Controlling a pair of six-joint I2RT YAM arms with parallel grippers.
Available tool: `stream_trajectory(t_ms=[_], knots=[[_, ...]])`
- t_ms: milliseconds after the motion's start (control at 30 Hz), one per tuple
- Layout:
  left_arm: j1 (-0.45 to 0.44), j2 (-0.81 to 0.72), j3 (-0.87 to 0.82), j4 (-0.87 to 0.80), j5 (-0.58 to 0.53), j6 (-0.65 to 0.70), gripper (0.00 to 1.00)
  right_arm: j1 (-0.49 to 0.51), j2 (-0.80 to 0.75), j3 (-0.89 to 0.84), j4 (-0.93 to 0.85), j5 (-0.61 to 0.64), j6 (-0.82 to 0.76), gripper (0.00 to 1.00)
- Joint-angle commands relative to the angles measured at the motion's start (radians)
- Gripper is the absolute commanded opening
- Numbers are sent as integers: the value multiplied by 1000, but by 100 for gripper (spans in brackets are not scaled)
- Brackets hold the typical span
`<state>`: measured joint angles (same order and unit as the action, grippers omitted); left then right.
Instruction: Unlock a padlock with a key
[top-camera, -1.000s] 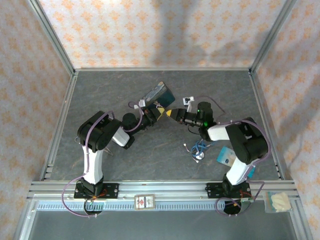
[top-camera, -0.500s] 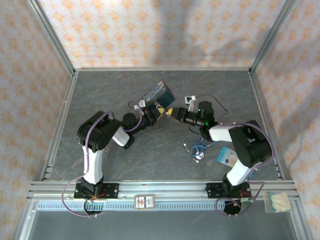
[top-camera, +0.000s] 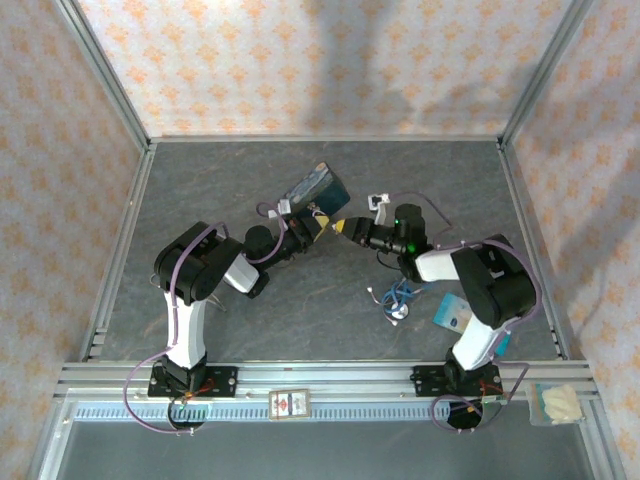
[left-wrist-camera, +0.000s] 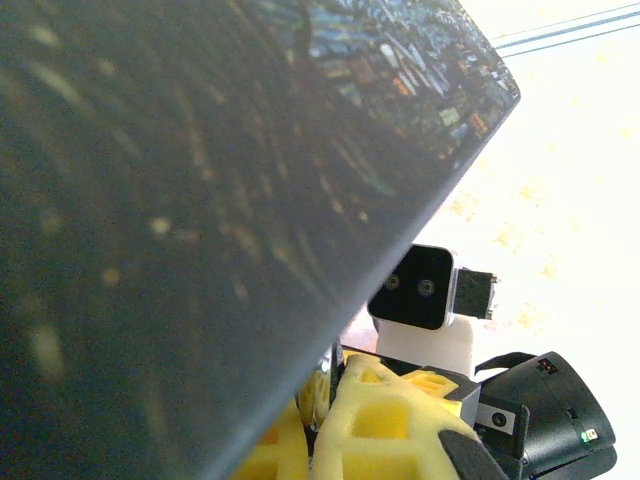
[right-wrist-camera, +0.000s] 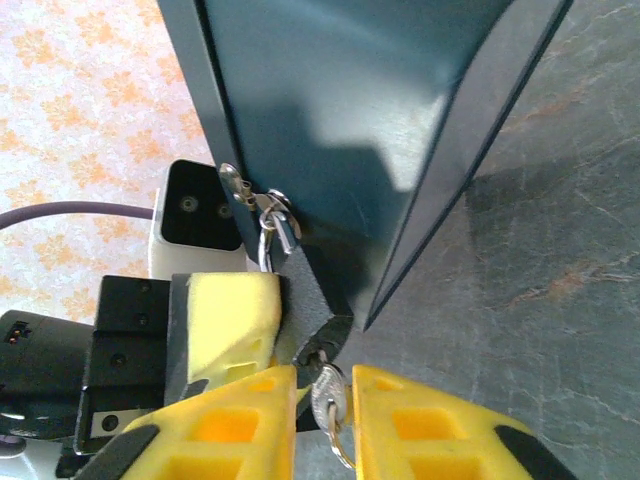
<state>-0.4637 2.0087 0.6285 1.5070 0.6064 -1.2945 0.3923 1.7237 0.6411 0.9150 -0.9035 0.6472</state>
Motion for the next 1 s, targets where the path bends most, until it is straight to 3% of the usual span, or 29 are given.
stream_trajectory(t_ms=[0, 333, 533, 633, 700, 800, 933, 967], knots=[[-2, -41, 8, 70, 23, -9, 0, 5, 18, -10, 99, -39, 32, 19], [-8, -42, 11, 73, 21, -14, 0, 14, 87, -18, 257, -72, 143, 16], [-10, -41, 7, 83, 22, -17, 0, 14, 91, -8, 256, -60, 165, 0], [-12, -36, 6, 107, 40, -9, 0, 12, 107, 8, 278, -70, 265, 0], [-12, -35, 1, 123, 58, 6, 0, 10, 121, 33, 288, -94, 377, 0], [-12, -30, -14, 167, 81, 48, 0, 7, 172, 73, 408, -181, 674, 0], [-10, 34, -23, 331, 118, 45, 0, 5, 303, 94, 926, -170, 1293, 0], [-10, 45, -12, 331, 133, 54, 0, 9, 323, 99, 959, -165, 1391, 0]])
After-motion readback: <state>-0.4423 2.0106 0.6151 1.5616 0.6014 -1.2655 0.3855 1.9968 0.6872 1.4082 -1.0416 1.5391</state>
